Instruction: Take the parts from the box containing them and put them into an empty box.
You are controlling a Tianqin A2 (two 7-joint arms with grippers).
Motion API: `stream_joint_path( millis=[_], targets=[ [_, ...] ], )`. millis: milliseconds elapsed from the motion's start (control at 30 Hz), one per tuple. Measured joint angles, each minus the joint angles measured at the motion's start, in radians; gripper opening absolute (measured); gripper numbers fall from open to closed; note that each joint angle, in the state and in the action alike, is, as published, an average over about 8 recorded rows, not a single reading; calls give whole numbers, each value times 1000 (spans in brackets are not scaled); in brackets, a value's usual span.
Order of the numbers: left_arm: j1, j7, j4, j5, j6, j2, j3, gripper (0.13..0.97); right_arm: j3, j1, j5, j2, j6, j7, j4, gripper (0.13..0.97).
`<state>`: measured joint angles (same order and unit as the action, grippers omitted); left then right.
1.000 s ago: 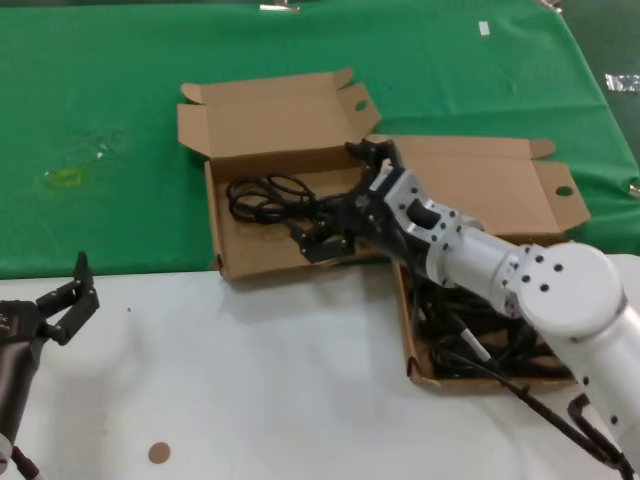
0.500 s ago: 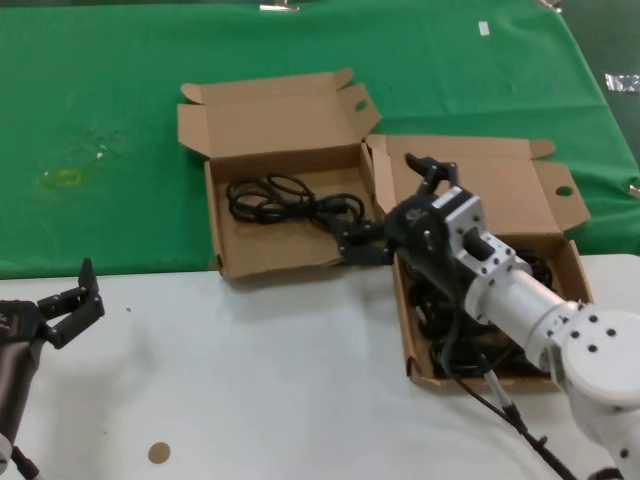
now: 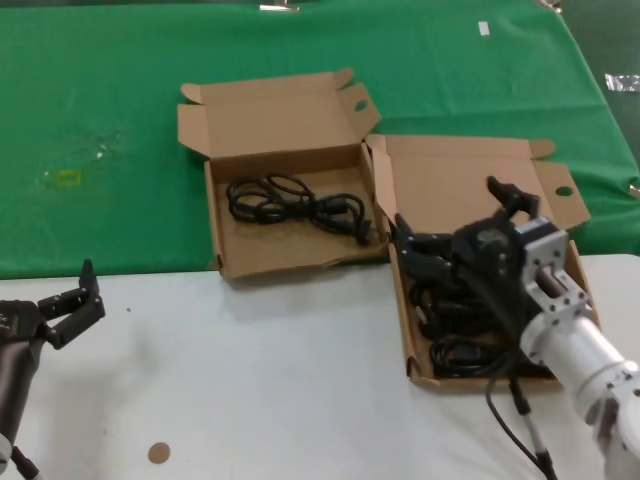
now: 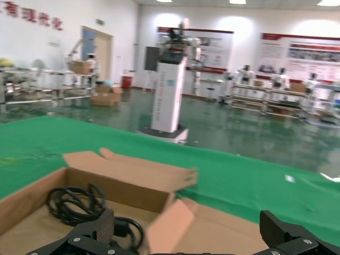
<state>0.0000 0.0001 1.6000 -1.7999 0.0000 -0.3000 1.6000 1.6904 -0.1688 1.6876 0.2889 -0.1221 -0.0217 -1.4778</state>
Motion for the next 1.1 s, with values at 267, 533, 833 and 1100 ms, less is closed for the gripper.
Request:
stream_joint_path(
  millis=[267,533,833,1100],
  targets=[
    [0,0,0,0,0,0,0,966,-57,107,71,7,77,14,-77,966],
    [0,0,0,0,0,0,0,966,-71,132,88,9,96,17,-96,966],
    [0,0,0,0,0,0,0,966,-71,132,88,9,96,17,-96,966],
    [0,0,0,0,0,0,0,966,-71,132,88,9,96,17,-96,966]
  ],
)
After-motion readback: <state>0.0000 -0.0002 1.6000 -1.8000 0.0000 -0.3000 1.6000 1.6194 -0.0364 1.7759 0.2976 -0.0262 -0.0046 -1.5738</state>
